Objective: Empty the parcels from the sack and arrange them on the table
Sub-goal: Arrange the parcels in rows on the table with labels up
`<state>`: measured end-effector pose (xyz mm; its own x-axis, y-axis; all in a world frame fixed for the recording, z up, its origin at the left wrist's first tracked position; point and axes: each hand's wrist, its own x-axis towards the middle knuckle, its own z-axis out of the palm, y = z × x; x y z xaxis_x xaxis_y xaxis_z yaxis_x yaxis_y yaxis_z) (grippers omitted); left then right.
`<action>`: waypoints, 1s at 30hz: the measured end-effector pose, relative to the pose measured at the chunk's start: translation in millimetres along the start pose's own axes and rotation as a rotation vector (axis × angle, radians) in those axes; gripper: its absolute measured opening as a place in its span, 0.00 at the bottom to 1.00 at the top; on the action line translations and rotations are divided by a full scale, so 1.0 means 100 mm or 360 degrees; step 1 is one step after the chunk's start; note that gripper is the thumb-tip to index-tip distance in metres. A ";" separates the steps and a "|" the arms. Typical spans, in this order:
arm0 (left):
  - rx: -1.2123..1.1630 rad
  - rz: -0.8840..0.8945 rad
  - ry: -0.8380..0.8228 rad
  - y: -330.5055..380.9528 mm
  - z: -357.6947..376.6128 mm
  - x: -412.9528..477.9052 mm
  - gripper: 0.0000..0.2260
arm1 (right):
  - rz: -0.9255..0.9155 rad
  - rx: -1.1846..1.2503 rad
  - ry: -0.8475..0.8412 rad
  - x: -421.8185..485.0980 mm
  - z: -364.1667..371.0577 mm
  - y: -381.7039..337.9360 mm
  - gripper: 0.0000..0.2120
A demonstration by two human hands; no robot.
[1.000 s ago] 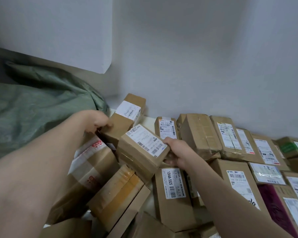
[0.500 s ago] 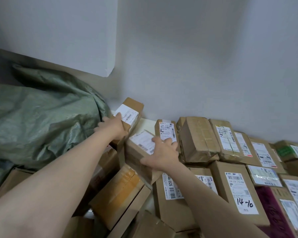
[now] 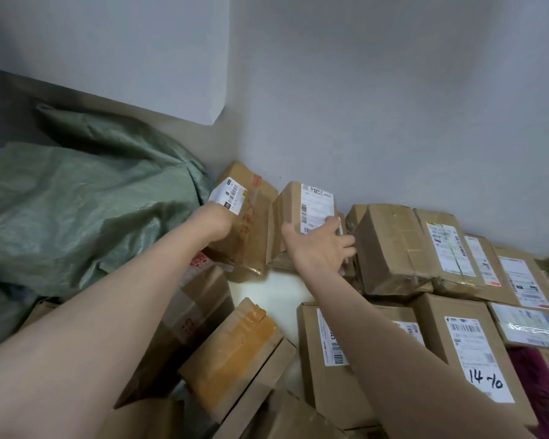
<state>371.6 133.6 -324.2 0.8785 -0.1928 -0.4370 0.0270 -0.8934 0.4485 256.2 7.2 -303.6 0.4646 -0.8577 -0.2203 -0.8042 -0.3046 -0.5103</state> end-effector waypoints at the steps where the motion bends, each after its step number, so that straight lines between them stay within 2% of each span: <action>1: 0.0055 -0.0006 0.0034 -0.01 0.01 0.02 0.21 | -0.0017 -0.0011 0.0043 0.00 0.01 -0.02 0.38; 5: 0.0175 -0.0023 0.0061 -0.03 0.08 -0.01 0.34 | -0.0101 -0.0110 0.0161 0.01 0.04 -0.01 0.38; 8: 0.0273 -0.0017 0.0044 0.00 0.14 -0.05 0.33 | -0.0151 -0.0137 0.0104 0.02 0.08 -0.02 0.39; 13: 0.0329 -0.0153 0.0137 0.02 0.18 0.01 0.25 | -0.0159 -0.0088 -0.0031 -0.01 0.18 -0.21 0.42; 18: 0.0477 -0.0187 0.0075 0.00 0.19 0.03 0.31 | -0.0041 0.0015 -0.0170 0.07 0.41 -0.25 0.44; 20: 0.0507 -0.0117 0.0017 -0.01 0.21 0.04 0.35 | -0.0094 0.0072 -0.0079 0.12 0.51 -0.16 0.41; 23: 0.0578 -0.0043 -0.0047 -0.03 0.19 0.05 0.37 | -0.0239 0.0133 0.0078 0.17 0.60 -0.02 0.30; 27: 0.0663 -0.0091 -0.0056 0.01 0.21 0.03 0.39 | -0.0389 -0.0072 0.0251 0.20 0.62 0.16 0.23; 30: 0.0711 -0.0028 0.0093 0.11 0.31 -0.06 0.37 | -0.0345 -0.0248 0.0280 0.25 0.54 0.36 0.20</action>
<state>352.1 112.4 -341.1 0.9055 -0.1645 -0.3912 -0.1553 -0.9863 0.0551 258.8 -2.7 -372.6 0.5712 -0.8201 0.0336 -0.7468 -0.5362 -0.3934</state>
